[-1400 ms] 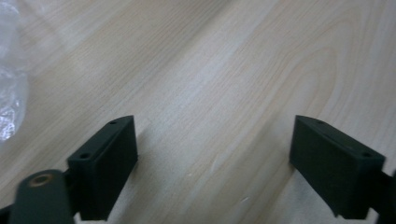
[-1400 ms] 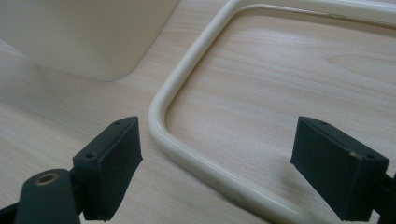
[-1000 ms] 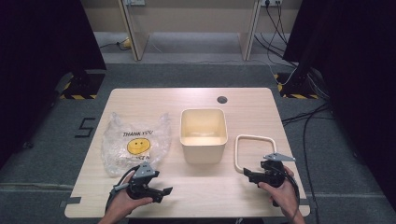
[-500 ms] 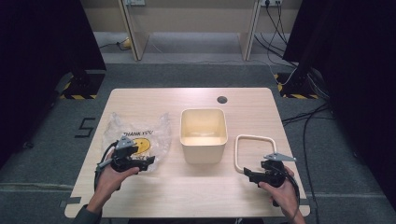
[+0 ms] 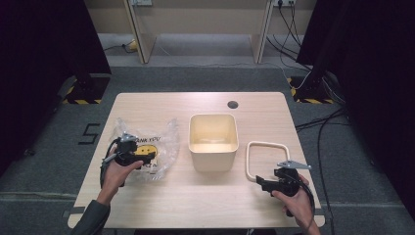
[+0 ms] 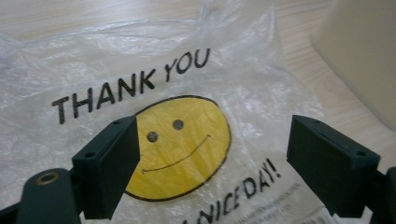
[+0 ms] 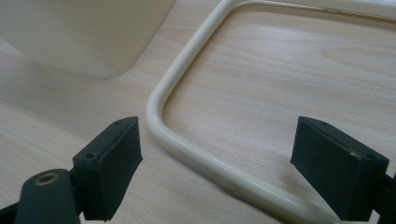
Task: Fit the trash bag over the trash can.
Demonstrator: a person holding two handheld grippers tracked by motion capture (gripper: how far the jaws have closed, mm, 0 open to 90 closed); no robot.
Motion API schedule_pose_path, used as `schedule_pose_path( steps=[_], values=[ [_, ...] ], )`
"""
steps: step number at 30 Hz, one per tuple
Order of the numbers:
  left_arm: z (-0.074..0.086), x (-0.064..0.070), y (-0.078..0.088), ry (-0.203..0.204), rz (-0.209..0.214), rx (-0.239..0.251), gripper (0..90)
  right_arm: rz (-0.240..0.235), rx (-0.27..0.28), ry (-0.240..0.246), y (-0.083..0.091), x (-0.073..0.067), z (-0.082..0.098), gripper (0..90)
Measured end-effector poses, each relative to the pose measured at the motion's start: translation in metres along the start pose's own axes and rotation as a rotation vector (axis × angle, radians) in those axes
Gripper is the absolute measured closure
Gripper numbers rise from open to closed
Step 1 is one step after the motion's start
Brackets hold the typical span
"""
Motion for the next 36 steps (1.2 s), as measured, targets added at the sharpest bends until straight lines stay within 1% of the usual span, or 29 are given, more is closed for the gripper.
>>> schedule_pose_path(
  steps=[8,15,18,20,22,24,25,26,28,30,32,33,35,36],
  values=[
    [-0.005,-0.024,-0.006,0.036,-0.063,0.002,16.7,0.003,-0.001,-0.002,-0.001,0.002,0.000,16.0],
    [-0.005,-0.041,-0.020,0.080,-0.082,-0.018,16.7,0.004,-0.006,-0.002,-0.001,0.002,0.001,16.2],
    [0.000,-0.045,-0.028,0.092,-0.086,-0.045,16.7,0.004,0.000,-0.002,-0.001,0.003,0.000,16.2],
    [0.004,-0.047,-0.033,0.097,-0.087,-0.063,16.7,0.003,-0.006,-0.004,-0.001,0.003,0.001,16.2],
    [0.008,-0.049,-0.037,0.096,-0.092,-0.083,16.7,0.002,-0.007,-0.004,-0.001,0.003,0.002,16.2],
    [0.010,-0.052,-0.039,0.071,-0.114,-0.096,15.8,0.001,-0.002,0.001,-0.002,0.002,0.001,16.3],
    [0.010,-0.052,-0.038,0.057,-0.122,-0.107,16.8,0.001,-0.003,0.002,-0.002,0.002,0.001,16.4],
    [0.010,-0.052,-0.037,0.052,-0.117,-0.109,18.5,0.003,-0.007,0.000,-0.001,0.002,0.002,16.3],
    [0.009,-0.049,-0.035,0.038,-0.104,-0.113,27.6,0.002,-0.006,0.000,-0.001,0.002,0.001,16.5],
    [0.009,-0.047,-0.034,0.014,-0.085,-0.110,41.4,0.002,-0.003,0.004,-0.002,0.002,0.001,16.7],
    [0.008,-0.049,-0.033,0.014,-0.082,-0.097,54.1,0.002,-0.009,0.003,-0.002,0.001,0.002,16.8],
    [0.009,-0.050,-0.032,0.011,-0.082,-0.094,61.9,0.002,-0.008,0.004,-0.001,0.001,0.002,16.8],
    [0.009,-0.051,-0.031,0.009,-0.076,-0.090,73.2,0.003,-0.004,0.005,-0.001,0.001,0.001,17.0],
    [0.009,-0.051,-0.031,0.009,-0.072,-0.086,77.1,0.004,-0.004,0.006,-0.001,0.001,0.001,17.1]
  ],
)
Point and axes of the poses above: each handheld gripper's, and its own axes: y roughly backward along the jaws, z roughly out of its underside, x roughly to its right, the point moved 7 cm from there along -y, roughly forward along the jaws, and after that the axes turned 15 degrees about z, right-handed, at the moved point
